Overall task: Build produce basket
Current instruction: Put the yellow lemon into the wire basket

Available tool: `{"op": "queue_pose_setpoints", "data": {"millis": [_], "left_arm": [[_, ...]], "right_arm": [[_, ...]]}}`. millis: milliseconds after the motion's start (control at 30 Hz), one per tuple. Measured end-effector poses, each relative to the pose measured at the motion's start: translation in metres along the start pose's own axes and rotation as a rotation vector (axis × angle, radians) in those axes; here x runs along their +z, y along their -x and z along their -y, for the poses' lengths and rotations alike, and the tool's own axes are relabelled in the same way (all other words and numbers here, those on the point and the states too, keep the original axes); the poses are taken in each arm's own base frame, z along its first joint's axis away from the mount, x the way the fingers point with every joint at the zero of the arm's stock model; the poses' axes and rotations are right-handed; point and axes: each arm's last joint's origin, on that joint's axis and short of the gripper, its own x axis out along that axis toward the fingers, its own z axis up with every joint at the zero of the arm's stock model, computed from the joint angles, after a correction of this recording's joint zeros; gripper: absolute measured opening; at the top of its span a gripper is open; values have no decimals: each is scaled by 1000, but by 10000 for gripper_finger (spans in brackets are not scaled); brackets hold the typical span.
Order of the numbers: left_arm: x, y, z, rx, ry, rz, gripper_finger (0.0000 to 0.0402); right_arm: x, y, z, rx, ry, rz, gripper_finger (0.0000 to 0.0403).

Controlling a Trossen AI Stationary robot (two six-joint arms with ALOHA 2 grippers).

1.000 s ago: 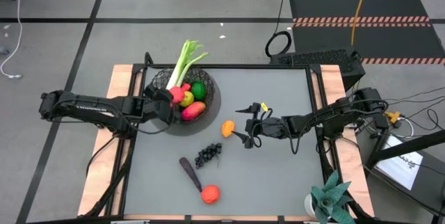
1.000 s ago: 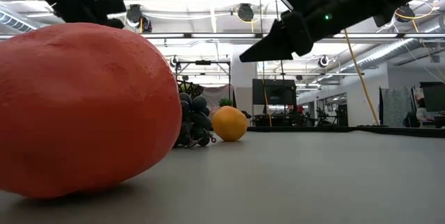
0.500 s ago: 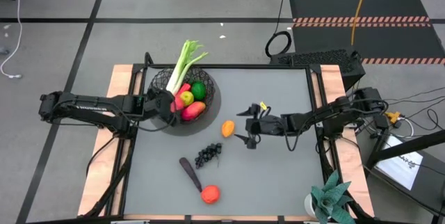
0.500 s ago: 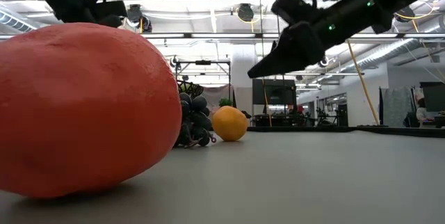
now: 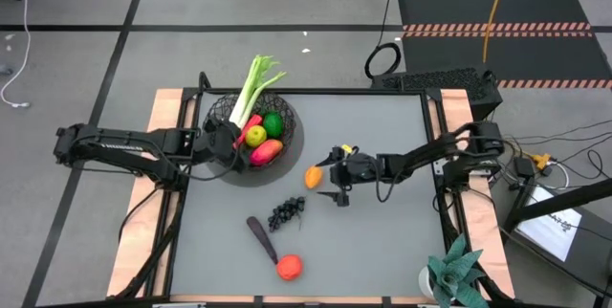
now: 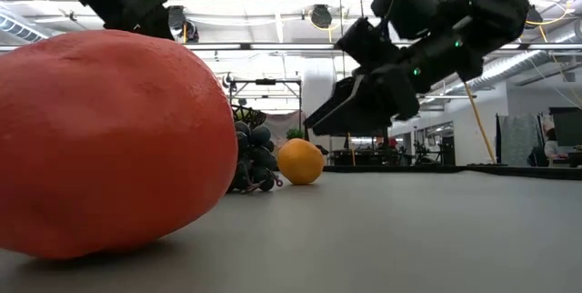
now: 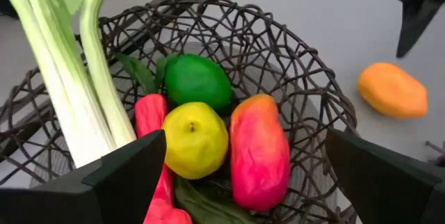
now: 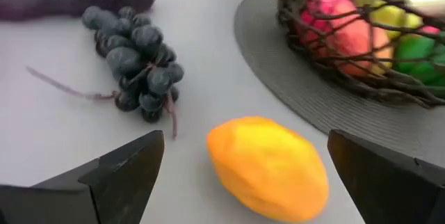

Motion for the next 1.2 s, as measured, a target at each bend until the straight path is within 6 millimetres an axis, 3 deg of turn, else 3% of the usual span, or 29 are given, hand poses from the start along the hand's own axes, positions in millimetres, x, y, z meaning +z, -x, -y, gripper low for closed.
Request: {"op": "queue_pose_setpoints", "data": {"millis": [267, 467, 1200], "left_arm": [[2, 0, 1, 2, -18, 27, 392], [2, 1, 2, -2, -22, 26, 392], [1, 5, 10, -48, -40, 48, 392]], "right_arm": [[-6, -28, -2, 4, 131, -36, 400], [-4, -48, 1, -95, 199, -92, 397], [-4, -49, 5, -110, 151, -123, 259]]}}
